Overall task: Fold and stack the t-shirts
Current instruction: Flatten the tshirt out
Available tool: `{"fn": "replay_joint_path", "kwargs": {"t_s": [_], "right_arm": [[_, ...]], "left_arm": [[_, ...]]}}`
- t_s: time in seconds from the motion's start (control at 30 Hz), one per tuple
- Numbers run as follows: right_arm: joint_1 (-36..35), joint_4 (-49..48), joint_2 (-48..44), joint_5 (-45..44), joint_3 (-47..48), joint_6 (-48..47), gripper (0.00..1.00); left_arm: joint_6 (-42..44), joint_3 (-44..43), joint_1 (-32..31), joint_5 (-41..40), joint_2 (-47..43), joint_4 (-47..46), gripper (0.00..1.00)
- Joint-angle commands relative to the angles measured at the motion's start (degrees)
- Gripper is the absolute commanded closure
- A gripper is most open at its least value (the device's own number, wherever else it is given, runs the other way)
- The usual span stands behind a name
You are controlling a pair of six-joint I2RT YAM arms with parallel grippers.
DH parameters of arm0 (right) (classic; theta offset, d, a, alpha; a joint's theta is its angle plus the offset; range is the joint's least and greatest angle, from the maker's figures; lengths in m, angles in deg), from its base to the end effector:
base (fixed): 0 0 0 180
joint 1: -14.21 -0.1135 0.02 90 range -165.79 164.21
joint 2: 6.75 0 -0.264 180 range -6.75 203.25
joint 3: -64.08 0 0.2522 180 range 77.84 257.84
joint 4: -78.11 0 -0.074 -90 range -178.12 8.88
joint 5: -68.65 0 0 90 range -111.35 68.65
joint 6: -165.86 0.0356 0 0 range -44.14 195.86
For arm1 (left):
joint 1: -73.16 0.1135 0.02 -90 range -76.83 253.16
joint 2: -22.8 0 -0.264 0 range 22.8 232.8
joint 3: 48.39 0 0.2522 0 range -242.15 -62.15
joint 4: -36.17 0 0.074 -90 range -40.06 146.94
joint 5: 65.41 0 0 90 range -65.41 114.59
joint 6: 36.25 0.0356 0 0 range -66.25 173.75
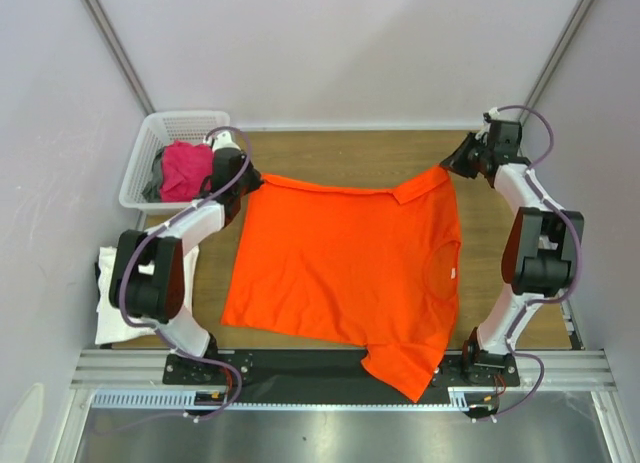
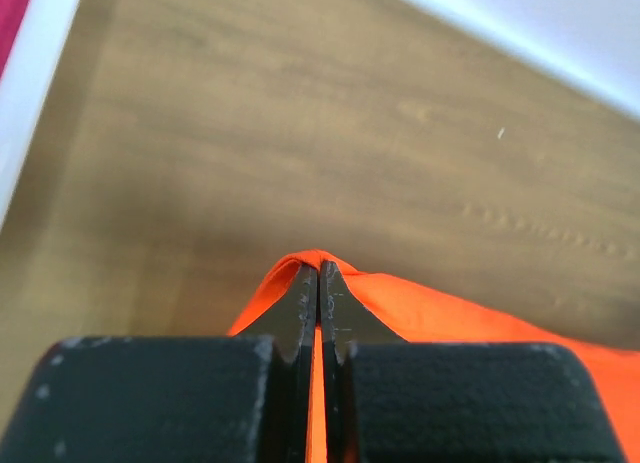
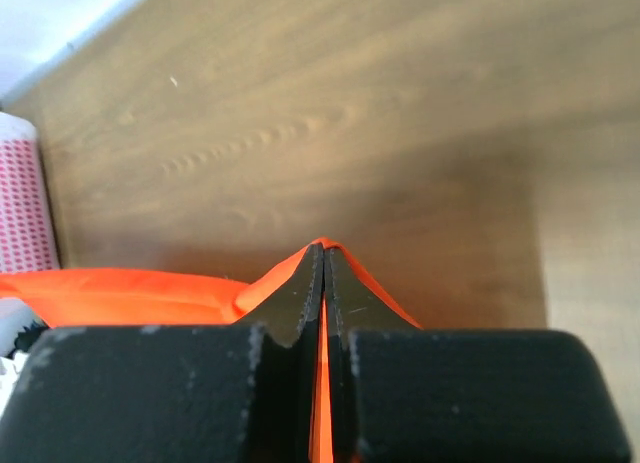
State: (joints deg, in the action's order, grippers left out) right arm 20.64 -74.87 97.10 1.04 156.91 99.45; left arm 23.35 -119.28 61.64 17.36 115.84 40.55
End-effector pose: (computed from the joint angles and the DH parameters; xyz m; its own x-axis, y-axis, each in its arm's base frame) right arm 0.4139 -0.0330 0.2557 -0.6390 0.4444 -0.6278 0.0667 0.8452 0.5303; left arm 0.3589 -0.0686 0.2332 -0.4219 -0.4263 -0.8001 -0.1458 0.9030 -0.4043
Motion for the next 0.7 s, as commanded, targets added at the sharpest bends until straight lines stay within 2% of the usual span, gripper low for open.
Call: {"fn": "replay_joint_path", "kwargs": {"t_s": [0.0, 0.4, 0.57, 0.67], "right_arm": [[-0.37, -4.38, 3.8, 2.48, 6.79, 1.19, 1.0], [-0.72, -1.13, 20.15, 5.56, 24.37, 0.22, 1.0], [-0.72, 0.45, 20.86, 5.91, 27.45, 0.49, 1.0], [-0.72, 5.01, 20.6, 5.82, 29.56, 0.93, 1.0]], "left_arm": [[0.16, -6.5, 0.63, 0.63, 4.77, -3.27, 1.0], [-0.63, -17.14, 1.42, 3.35, 17.17, -1.6, 1.0], [-0.46, -19.34, 2.83, 5.46, 18.67, -0.81, 1.0], [0.16, -20.57, 4.23, 8.89, 18.33, 1.2, 1.0]]}}
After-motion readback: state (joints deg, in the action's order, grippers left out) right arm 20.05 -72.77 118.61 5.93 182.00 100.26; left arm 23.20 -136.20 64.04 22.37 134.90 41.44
